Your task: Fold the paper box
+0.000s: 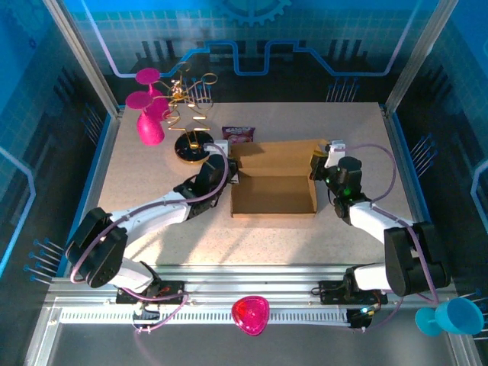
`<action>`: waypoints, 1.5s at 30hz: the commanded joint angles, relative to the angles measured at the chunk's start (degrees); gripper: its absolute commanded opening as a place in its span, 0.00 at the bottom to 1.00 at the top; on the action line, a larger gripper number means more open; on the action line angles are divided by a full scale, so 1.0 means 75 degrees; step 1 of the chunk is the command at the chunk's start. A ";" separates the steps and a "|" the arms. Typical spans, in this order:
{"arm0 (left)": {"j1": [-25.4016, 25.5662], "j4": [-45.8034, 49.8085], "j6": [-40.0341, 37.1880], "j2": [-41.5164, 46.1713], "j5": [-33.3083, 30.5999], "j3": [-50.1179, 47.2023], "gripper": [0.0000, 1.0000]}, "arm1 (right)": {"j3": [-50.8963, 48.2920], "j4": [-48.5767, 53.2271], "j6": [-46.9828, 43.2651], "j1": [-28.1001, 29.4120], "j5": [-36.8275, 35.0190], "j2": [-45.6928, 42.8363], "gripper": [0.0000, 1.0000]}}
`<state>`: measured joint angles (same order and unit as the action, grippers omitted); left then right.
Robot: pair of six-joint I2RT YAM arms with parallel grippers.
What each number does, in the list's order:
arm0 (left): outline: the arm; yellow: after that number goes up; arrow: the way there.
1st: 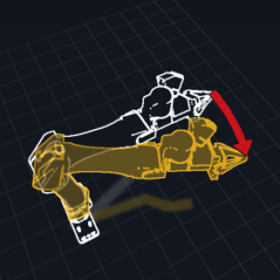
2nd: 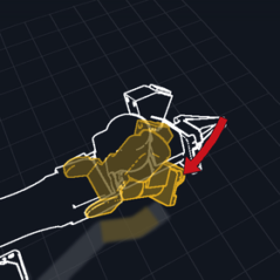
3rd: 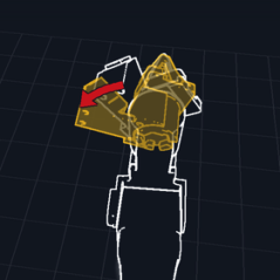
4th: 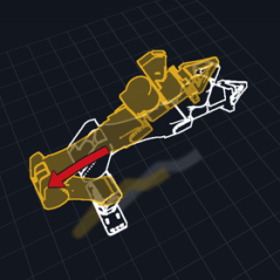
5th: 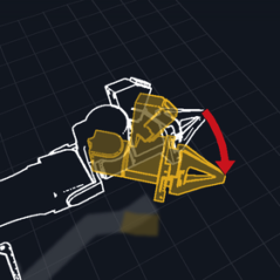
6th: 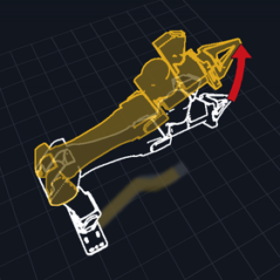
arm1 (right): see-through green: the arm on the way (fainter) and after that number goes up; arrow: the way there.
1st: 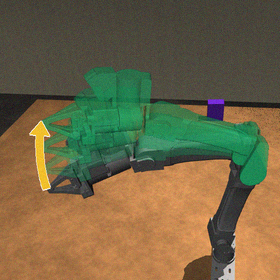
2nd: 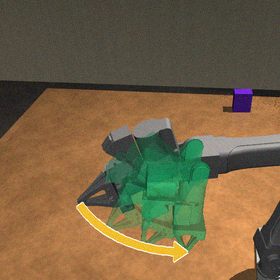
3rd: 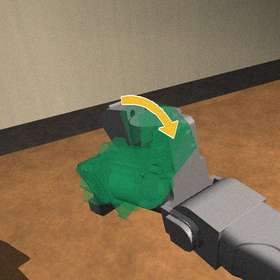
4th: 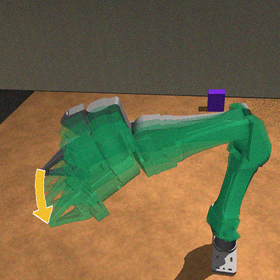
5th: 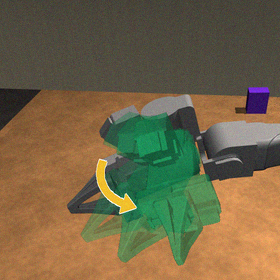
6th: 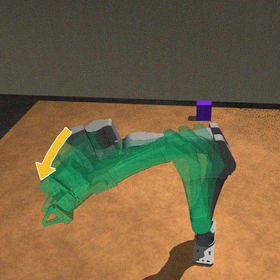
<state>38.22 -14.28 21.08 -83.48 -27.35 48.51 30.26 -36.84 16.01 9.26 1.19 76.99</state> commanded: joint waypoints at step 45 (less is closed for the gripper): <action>0.1978 -0.0283 0.0166 0.0549 -0.1758 -0.2024 0.00 | -0.1347 0.5637 0.3225 0.0341 -0.1513 -0.5491 0.54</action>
<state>52.40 -21.47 21.10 -79.42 -41.08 35.07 17.91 -7.16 33.45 10.87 -7.01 39.97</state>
